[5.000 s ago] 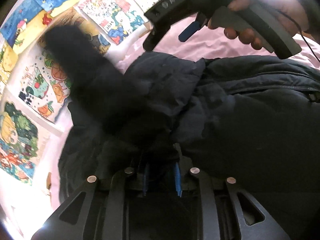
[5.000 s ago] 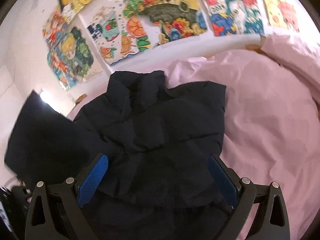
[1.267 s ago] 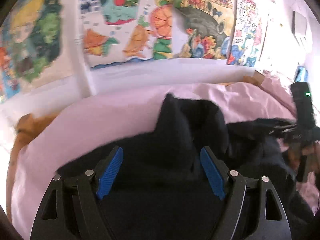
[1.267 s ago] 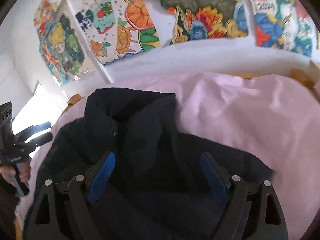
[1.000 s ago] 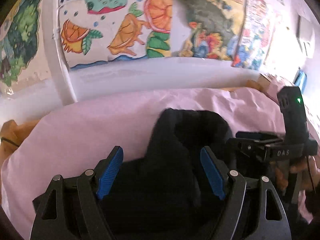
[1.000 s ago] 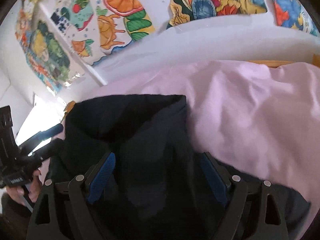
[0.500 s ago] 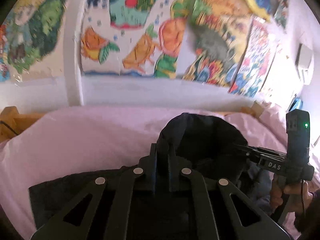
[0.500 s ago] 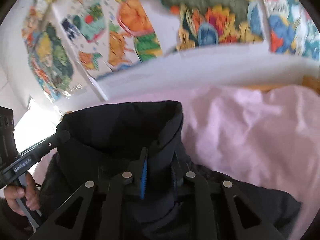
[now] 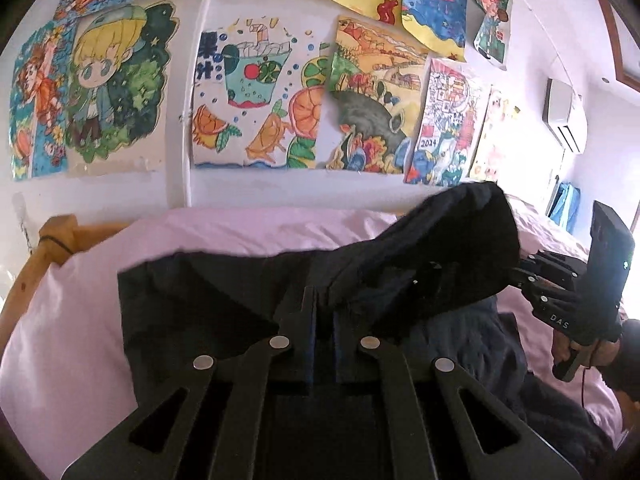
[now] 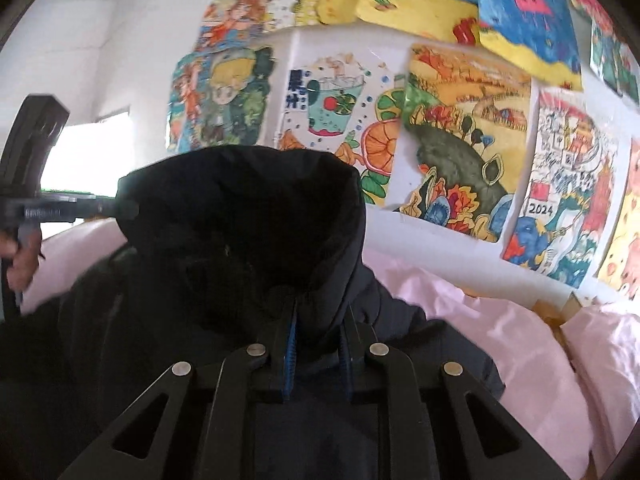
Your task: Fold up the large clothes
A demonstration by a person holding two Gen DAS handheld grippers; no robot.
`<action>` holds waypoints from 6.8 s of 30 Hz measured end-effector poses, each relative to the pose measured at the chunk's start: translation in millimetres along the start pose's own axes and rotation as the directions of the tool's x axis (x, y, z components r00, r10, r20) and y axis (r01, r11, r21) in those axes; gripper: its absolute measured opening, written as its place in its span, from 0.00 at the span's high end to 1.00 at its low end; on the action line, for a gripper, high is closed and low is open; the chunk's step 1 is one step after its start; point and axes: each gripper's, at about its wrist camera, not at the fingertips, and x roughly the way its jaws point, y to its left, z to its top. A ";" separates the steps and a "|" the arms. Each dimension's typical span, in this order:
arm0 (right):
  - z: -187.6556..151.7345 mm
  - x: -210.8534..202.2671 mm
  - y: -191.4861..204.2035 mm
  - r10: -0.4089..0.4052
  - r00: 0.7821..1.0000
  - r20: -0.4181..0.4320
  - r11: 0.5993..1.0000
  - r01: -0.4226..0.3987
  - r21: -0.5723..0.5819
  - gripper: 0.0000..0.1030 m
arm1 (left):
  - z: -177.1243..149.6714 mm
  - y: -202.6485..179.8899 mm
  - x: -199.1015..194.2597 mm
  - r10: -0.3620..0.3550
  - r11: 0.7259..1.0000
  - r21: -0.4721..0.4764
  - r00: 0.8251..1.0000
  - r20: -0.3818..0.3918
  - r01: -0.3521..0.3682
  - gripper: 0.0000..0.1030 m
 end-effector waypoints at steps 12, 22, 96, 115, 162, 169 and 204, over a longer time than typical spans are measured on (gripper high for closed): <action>-74.7 19.8 9.3 -0.013 0.987 -0.162 0.999 0.008 -0.033 0.86 | -61.8 13.7 41.8 0.037 0.998 -0.038 0.991 -0.126 -0.042 0.97; -63.7 -12.0 -22.0 0.080 0.992 -0.095 0.993 -0.071 0.094 0.80 | -76.2 20.1 54.3 0.051 0.999 -0.011 0.989 -0.139 -0.053 0.97; -94.8 128.7 1.2 -0.034 0.964 -0.264 0.998 0.047 0.044 0.55 | -92.1 -16.8 134.8 0.388 0.908 0.216 0.914 -0.118 -0.358 0.19; -61.2 32.0 17.7 -0.075 0.975 -0.207 0.993 0.092 0.069 0.00 | -68.1 -48.5 56.1 0.350 0.936 0.075 0.933 -0.088 -0.344 0.14; -101.1 -288.8 186.8 -0.038 0.958 -0.286 0.996 0.060 0.070 0.00 | -201.6 -203.9 -227.3 0.241 0.965 0.166 0.939 -0.245 -0.205 0.14; -133.5 -270.6 184.5 0.003 0.921 -0.389 0.995 0.037 0.096 0.00 | -232.6 -187.7 -201.8 0.276 0.960 0.153 0.870 -0.410 -0.232 0.14; -230.5 -227.1 273.4 -0.156 0.871 -0.466 0.894 -0.076 -0.441 0.00 | -271.8 -203.6 -188.8 0.266 0.952 0.277 0.811 -0.522 -0.133 0.14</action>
